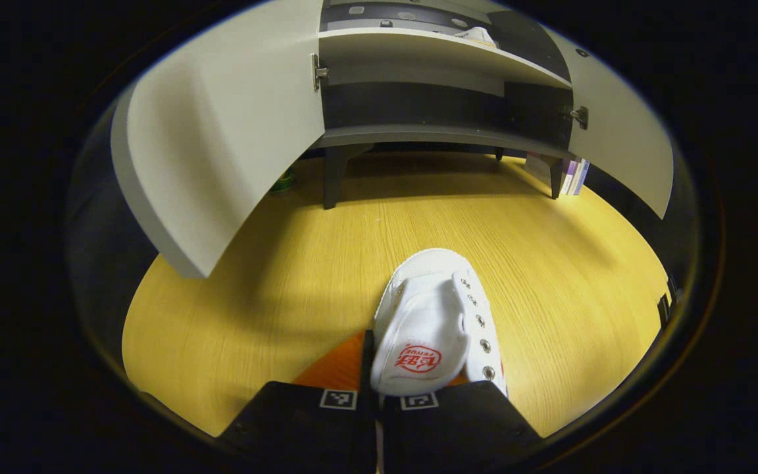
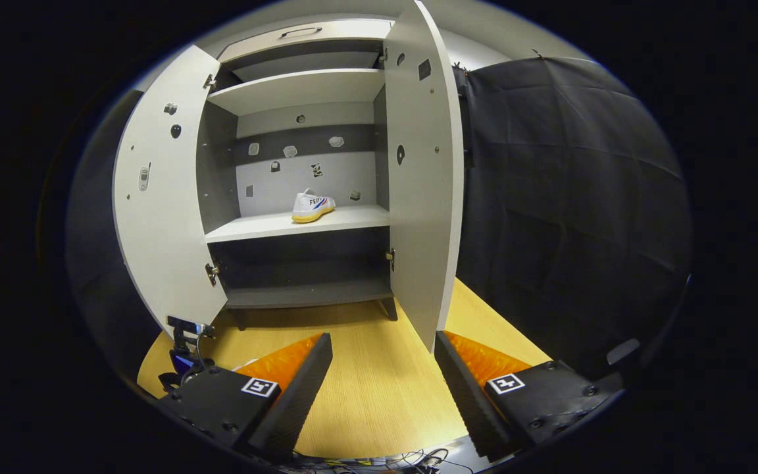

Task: Grab one shoe with the right hand and put it into the shoe cabinet, grab the other shoe with the left hand and put it into the shoe cabinet; then close the right door with the right hand and the left door with the left hand.

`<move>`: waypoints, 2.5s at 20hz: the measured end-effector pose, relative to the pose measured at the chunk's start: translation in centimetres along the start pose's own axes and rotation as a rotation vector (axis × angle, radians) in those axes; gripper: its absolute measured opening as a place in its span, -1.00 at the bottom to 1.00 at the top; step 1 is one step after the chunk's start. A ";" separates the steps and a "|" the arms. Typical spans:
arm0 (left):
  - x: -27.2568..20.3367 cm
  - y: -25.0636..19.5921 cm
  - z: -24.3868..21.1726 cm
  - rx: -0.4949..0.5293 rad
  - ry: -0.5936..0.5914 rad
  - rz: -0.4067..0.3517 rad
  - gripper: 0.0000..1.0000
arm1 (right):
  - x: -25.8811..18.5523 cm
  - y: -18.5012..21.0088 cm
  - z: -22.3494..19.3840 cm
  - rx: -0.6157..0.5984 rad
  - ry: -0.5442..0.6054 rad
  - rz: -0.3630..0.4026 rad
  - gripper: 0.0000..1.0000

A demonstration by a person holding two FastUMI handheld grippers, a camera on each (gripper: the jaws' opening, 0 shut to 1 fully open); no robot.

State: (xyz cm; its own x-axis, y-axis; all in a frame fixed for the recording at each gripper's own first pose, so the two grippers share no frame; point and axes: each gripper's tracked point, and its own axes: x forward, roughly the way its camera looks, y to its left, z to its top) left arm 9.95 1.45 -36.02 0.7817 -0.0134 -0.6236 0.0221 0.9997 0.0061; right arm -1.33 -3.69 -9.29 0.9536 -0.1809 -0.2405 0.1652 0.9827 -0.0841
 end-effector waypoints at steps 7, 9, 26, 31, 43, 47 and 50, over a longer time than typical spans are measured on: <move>-3.7 -1.7 2.0 -0.029 0.005 -0.002 -0.88 | 1.1 -1.0 2.0 -0.033 -0.041 0.037 0.99; -5.8 -2.2 4.1 -0.068 -0.019 0.000 -0.88 | 1.5 -1.4 2.4 -0.047 -0.051 0.060 0.99; -16.7 -5.2 35.0 -0.027 -0.393 0.054 -0.88 | 4.5 -4.7 5.6 -0.022 -0.099 0.247 0.99; -14.3 -4.0 45.5 0.029 -0.471 0.137 -0.88 | 5.3 -7.9 6.2 0.031 -0.109 0.226 0.98; 1.8 -0.9 56.4 -0.074 -0.195 0.169 -0.88 | 6.3 -15.3 7.8 0.070 -0.155 0.072 0.98; 5.4 -1.0 55.9 -0.026 -0.105 0.205 -0.88 | 6.5 -16.1 7.8 0.060 -0.151 0.055 0.98; 6.8 -0.7 55.5 -0.006 -0.074 0.236 -0.85 | 6.5 -16.2 7.8 0.044 -0.150 0.059 0.99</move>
State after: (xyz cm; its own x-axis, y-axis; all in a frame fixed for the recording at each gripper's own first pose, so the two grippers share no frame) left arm 49.83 -0.35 3.15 0.8083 0.2191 -0.5465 -0.1698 0.9755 0.1399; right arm 4.13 -20.45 -1.94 0.9884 -0.1176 -0.0966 0.1152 0.9929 -0.0304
